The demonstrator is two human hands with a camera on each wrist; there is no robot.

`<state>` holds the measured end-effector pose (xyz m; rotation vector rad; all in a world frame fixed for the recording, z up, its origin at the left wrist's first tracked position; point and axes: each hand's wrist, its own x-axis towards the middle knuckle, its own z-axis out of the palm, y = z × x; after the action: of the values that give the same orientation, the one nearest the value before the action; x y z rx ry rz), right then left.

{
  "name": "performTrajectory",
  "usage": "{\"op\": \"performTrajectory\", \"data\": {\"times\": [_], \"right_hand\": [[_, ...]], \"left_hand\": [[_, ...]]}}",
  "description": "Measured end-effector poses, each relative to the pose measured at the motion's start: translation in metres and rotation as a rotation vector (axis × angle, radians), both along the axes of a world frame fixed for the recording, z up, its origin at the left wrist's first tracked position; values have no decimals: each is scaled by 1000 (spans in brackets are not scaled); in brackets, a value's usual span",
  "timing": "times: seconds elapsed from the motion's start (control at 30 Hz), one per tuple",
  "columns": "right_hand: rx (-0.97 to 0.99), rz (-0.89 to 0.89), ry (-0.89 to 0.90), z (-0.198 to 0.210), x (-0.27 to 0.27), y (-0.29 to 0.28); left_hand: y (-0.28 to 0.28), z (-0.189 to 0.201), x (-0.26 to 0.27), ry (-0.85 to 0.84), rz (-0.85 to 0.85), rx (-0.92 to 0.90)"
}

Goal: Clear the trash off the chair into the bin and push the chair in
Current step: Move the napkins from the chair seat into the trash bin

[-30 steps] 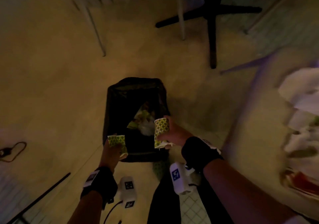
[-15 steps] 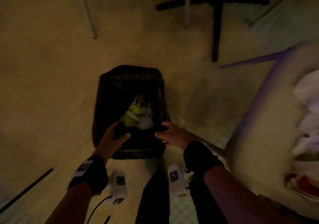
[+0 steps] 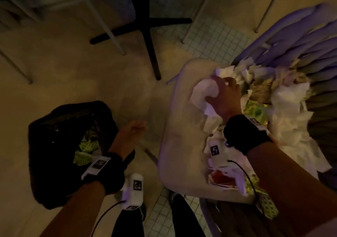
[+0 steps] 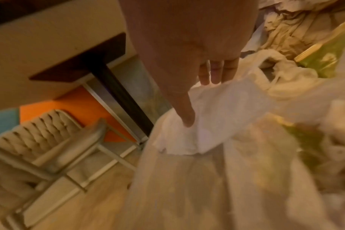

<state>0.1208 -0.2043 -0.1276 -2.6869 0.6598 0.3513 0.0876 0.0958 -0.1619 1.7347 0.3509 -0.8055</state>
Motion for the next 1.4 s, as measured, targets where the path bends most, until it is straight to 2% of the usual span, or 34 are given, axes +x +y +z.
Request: {"op": "performTrajectory", "data": {"times": [0.1, 0.23, 0.33, 0.43, 0.5, 0.57, 0.7, 0.73, 0.83, 0.97, 1.03, 1.1, 1.13, 1.17, 1.23, 1.3, 1.4], "right_hand": [[-88, 97, 131, -10, -2, -10], [-11, 75, 31, -8, -10, -22], [288, -32, -154, 9, -24, -32], [616, -132, -216, 37, -42, -27], [740, -114, -172, 50, -52, -25], [855, -97, -103, 56, -61, -29], [1045, -197, 48, 60, -75, -45], [1023, -185, 75, 60, -78, -51], [747, -105, 136, 55, -87, -69], [570, -56, 23, 56, -94, -83], [547, -118, -87, 60, -94, -86], [555, -254, -193, 65, -93, -87], [596, -329, -218, 69, -92, -87], [649, -387, -243, 73, -92, -85], [747, -465, -279, 79, -93, -82], [749, -479, -319, 83, -94, -81], [700, -455, -396, 90, -97, -83]], "left_hand": [[-45, 15, 15, -107, -104, -1], [-92, 33, 21, -146, -119, -51], [-123, 43, 20, -122, -82, -110], [-150, 55, 17, 43, -76, -243], [-167, 62, 12, 124, -118, -331], [-181, 60, 6, 135, -123, -366], [-185, 51, 2, 32, 1, -257], [-184, 48, 2, 3, 43, -230], [-175, 36, 4, 6, 217, -226], [-163, 31, 6, 18, 343, -191], [-156, 34, 5, 71, 387, -190], [-152, 40, 1, 163, 400, -169], [-150, 43, -2, 154, 333, -101], [-149, 41, -7, 83, 191, 1], [-149, 36, -21, -155, -184, 179], [-153, 28, -32, -271, -497, 252], [-162, 17, -40, -324, -728, 371]]}}
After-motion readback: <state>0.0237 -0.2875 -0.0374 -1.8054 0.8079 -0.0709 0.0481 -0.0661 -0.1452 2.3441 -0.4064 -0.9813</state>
